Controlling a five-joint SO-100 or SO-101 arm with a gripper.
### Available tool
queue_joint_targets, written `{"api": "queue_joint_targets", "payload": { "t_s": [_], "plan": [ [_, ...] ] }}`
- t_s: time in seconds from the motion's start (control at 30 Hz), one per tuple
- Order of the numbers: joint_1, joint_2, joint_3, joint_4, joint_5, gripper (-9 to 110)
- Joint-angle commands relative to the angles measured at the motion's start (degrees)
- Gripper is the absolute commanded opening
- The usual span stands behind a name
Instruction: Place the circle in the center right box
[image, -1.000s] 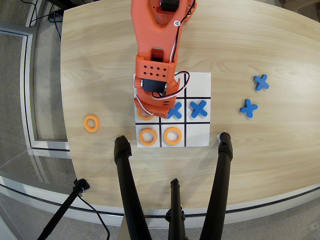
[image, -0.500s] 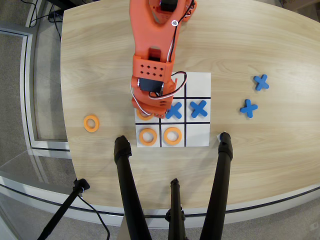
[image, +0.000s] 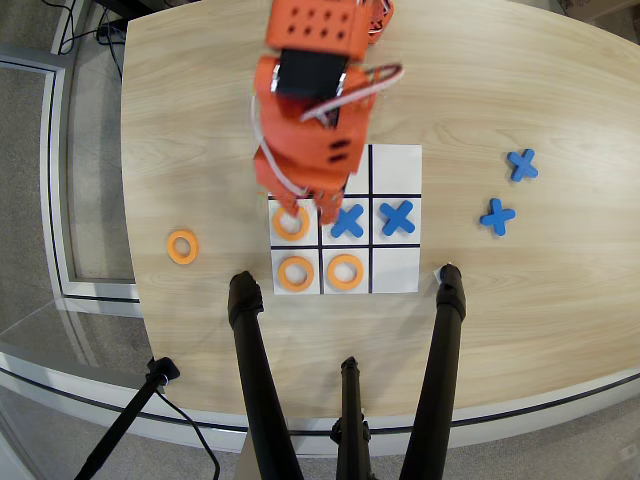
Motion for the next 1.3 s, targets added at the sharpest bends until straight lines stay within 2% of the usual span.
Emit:
{"api": "queue_joint_targets", "payload": {
  "t_s": [0.0, 0.23, 0.57, 0.93, 1.07, 1.27],
  "plan": [
    [-3.25, 14.94, 9.05, 2.99, -0.26, 11],
    [-9.84, 35.51, 22.50, 13.27, -0.26, 11],
    [-12.22, 55.72, 40.17, 16.88, -1.58, 11],
    [-12.13, 62.93, 49.92, 18.37, -3.08, 11],
    [-11.95, 63.02, 50.01, 22.06, -2.64, 0],
    [-11.60, 63.02, 50.01, 27.77, -2.90, 0]
  ]
}}
